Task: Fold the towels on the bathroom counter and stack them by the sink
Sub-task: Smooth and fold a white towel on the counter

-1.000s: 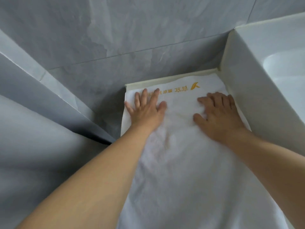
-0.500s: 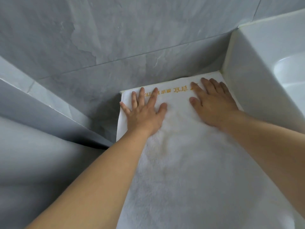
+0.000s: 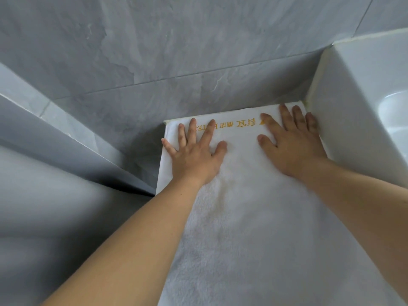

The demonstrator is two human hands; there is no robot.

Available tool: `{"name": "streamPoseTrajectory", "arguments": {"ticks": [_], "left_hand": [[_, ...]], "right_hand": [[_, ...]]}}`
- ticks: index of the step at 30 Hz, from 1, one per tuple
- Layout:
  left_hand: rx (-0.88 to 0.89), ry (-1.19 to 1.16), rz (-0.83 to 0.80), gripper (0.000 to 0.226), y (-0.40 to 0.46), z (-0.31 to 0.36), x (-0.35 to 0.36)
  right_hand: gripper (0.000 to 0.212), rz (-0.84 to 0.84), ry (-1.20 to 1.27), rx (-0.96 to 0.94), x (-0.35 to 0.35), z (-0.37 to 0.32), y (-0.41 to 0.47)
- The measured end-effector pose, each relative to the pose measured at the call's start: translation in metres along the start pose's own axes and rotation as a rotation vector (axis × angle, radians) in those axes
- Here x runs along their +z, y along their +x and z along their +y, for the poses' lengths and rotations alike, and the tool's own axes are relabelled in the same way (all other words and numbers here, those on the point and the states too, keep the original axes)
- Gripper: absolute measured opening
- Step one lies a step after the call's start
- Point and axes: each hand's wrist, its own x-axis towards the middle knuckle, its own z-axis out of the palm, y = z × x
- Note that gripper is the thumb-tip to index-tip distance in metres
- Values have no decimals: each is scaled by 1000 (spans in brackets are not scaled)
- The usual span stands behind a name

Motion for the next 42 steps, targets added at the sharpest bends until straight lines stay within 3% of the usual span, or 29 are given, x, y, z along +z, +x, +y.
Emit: {"name": "streamPoseTrajectory", "arguments": {"ticks": [14,21,30,37,42], "left_hand": [[33,-6,11,68,0,-2,2],[36,-52,-21,68,-3,12,-2],[51,-40,16,68,4,10,0],[-55,-29,19,73,3,-45,-6],[-110,88,-7,72,-1,-27,-19]], "right_hand": [[75,-9,-38,62,-2,-3,1],[63,-32,-13,-59,-10,-12,-5],[64,-49,-15,-50,-6,2,2],[63,-23,-14,-59,-7,1,2],[62,-20,-9,-43,-9,-4,-1]]}}
